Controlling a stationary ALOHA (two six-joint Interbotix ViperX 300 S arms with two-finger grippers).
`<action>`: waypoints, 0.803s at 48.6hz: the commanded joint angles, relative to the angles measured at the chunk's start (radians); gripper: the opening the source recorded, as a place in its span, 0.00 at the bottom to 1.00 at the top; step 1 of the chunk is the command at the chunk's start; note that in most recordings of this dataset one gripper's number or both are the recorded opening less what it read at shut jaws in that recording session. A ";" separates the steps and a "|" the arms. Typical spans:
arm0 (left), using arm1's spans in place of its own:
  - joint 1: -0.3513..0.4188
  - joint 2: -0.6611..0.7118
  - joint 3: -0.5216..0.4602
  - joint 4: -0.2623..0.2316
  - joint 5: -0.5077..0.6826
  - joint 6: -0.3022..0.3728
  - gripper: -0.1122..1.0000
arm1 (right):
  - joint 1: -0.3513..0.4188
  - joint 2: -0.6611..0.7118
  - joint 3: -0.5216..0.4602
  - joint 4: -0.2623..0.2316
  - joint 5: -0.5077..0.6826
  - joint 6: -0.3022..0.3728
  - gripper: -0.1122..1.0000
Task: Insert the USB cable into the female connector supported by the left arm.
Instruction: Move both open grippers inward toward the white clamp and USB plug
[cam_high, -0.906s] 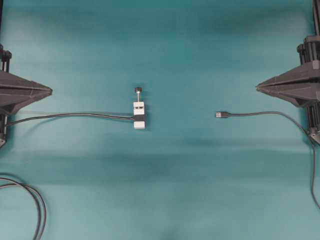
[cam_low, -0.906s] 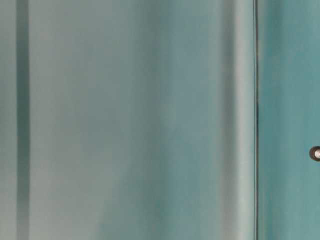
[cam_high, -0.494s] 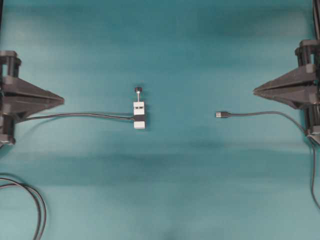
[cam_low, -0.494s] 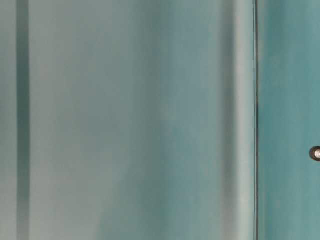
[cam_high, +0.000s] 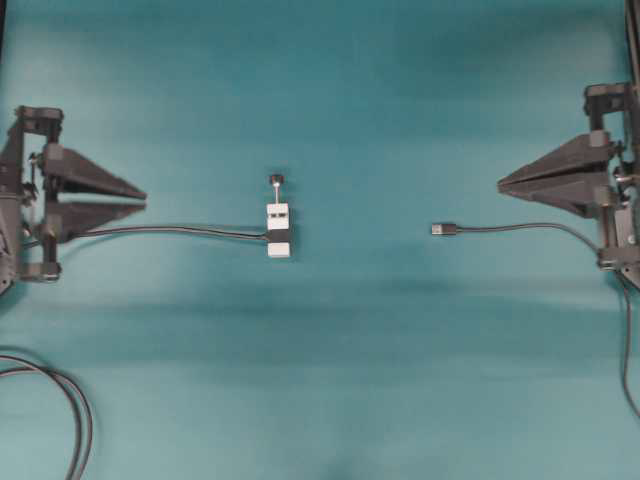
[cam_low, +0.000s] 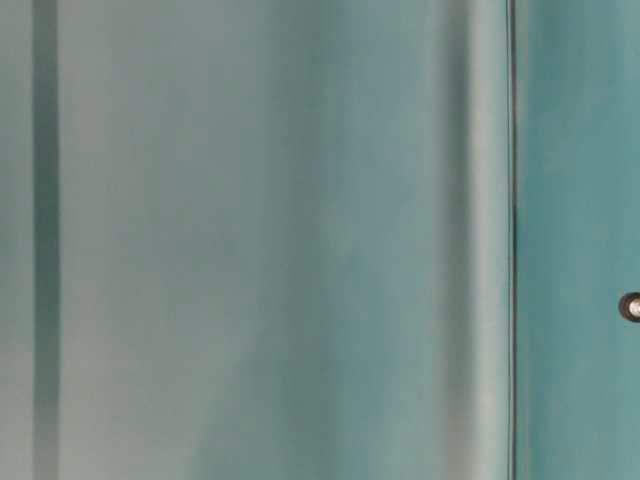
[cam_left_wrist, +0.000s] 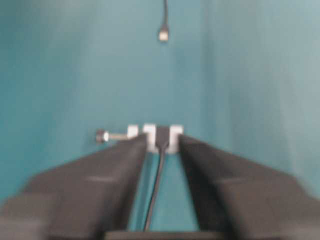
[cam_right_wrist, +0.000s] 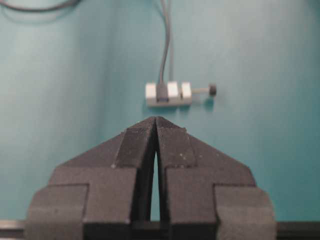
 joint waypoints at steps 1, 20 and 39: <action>0.003 0.049 0.008 -0.003 -0.069 -0.018 0.59 | -0.003 0.061 -0.038 0.000 -0.006 0.028 0.10; -0.006 0.310 0.025 -0.003 -0.316 -0.012 0.73 | -0.011 0.195 -0.002 0.000 -0.028 0.064 0.10; -0.020 0.546 0.026 0.000 -0.580 0.015 0.73 | -0.012 0.324 0.003 -0.002 -0.035 0.063 0.28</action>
